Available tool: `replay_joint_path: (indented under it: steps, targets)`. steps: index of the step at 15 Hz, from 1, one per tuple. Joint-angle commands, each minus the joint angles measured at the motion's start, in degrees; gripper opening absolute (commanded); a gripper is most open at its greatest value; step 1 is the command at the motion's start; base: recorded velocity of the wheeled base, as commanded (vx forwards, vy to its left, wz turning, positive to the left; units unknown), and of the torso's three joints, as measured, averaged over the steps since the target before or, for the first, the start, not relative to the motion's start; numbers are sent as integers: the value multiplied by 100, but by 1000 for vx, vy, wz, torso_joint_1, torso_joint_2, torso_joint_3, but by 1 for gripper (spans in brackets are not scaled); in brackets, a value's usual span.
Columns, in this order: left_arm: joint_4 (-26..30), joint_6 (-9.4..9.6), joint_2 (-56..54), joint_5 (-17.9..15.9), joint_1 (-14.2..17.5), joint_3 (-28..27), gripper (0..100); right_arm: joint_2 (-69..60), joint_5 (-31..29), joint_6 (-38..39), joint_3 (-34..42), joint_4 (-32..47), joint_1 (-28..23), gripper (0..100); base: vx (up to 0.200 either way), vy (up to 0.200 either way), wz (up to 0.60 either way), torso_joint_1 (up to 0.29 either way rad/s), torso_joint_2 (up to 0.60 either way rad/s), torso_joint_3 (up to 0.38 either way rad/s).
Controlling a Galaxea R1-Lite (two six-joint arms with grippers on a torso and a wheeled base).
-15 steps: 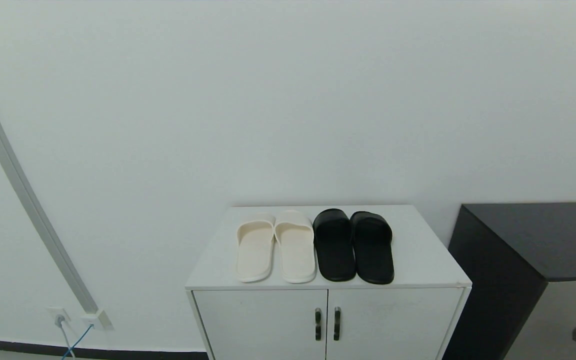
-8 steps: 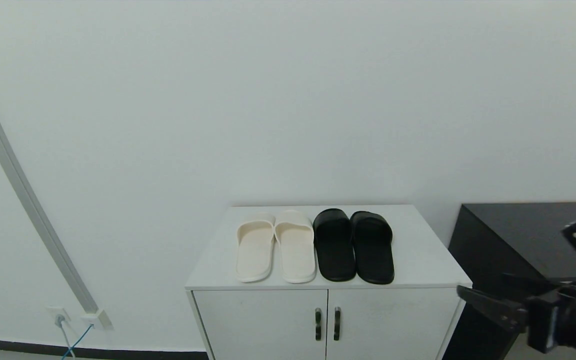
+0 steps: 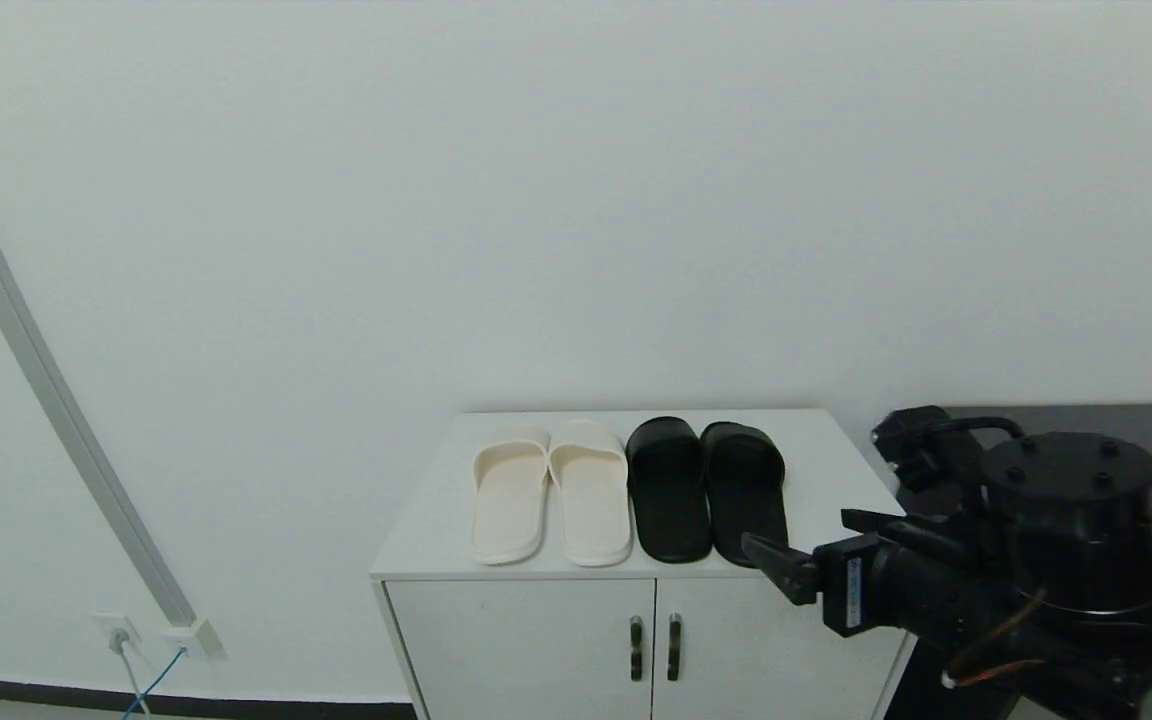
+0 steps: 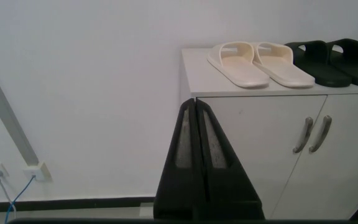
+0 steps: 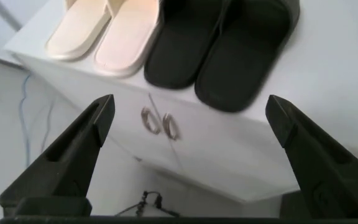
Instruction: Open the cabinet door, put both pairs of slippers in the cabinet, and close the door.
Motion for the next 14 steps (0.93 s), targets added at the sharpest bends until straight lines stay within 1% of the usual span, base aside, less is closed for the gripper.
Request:
replay_joint_path:
  steps: [1,2,3,4,7,9,11,14]
  targets:
    - [-1,-2,0,0,1,1,0,1188,-466,5,-647,-318,65,100,0,0,0,0,0,0]
    - [-1,-2,0,0,1,1,0,1610,-765,5,-911,-529,-49,100,0,0,0,0,0,0]
    - [-1,-2,0,0,1,1,0,1786,-888,-12,-1034,-608,-76,100,0,0,0,0,0,0]
    - [8,-2,0,0,1,1,0,2164,-1117,-30,-1333,-678,-137,100,0,0,0,0,0,0]
    - [-1,-2,0,0,1,1,0,2770,-1205,-39,-1966,-669,-225,100,0,0,0,0,0,0]
    - [-1,-2,0,0,1,1,0,3157,-1196,-30,-2344,-652,-374,100,0,0,0,0,0,0]
    - [-1,-11,0,0,1,1,0,3684,-1328,-4,-2906,-652,-673,100,0,0,0,0,0,0]
    - [-1,-11,0,0,1,1,0,4044,-1328,-12,-3293,-652,-831,100,0,0,0,0,0,0]
